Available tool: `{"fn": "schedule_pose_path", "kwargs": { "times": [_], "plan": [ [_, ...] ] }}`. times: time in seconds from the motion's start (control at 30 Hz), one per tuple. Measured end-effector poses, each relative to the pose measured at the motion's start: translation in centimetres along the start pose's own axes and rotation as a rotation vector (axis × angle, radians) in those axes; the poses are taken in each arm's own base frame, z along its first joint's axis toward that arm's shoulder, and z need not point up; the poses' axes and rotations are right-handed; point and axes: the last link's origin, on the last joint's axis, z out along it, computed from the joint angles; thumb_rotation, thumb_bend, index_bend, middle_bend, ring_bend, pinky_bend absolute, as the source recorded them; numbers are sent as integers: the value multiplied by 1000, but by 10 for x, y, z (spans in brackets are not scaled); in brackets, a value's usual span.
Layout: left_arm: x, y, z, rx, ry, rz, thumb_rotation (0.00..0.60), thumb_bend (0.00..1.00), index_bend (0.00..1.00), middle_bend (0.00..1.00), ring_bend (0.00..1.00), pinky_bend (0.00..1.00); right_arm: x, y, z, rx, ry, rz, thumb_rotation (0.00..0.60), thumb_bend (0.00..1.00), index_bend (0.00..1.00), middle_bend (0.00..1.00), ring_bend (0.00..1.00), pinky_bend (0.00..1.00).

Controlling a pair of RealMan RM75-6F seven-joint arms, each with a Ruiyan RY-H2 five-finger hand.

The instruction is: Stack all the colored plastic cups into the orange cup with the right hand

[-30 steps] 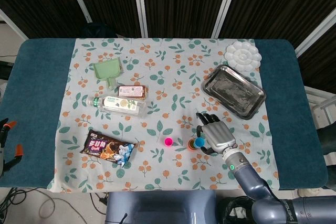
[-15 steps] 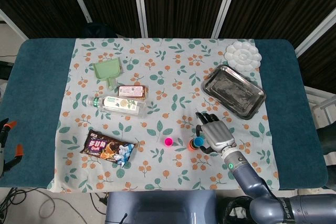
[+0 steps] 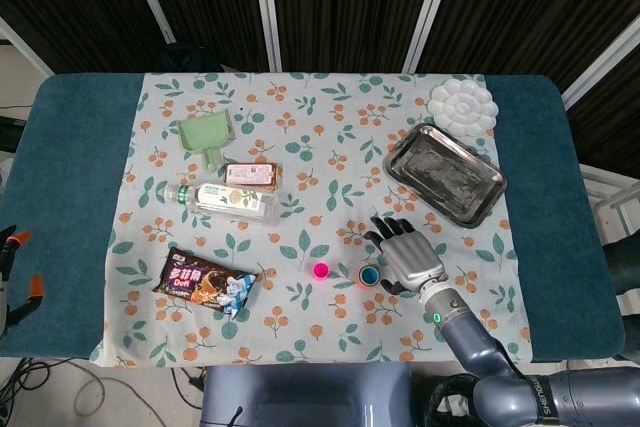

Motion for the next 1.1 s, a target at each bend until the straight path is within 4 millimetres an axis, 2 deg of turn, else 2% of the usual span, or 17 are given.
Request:
{"fn": "schedule_pose_path", "kwargs": {
  "times": [0.23,0.47,0.8,1.1],
  "plan": [
    [0,1,0,-1,0,-4,600,467,182,67,0,9,11,-16,-2,51,27,37,600,383,225,0,16,99],
    [1,1,0,-2,7,-8,600,467,186,67,0,9,9,-38,6,95,24,41,600,384,275,0,16,99],
    [1,0,1,1,4,-14,600,467,189,67,0,9,-12,-62,28,75,52,1,600,383,338,0,16,99],
    [1,0,1,2,3,-13,600,467,189,67,0,9,-28,-69,42,41,57,-19,600,383,369,0,16,99]
  ]
}}
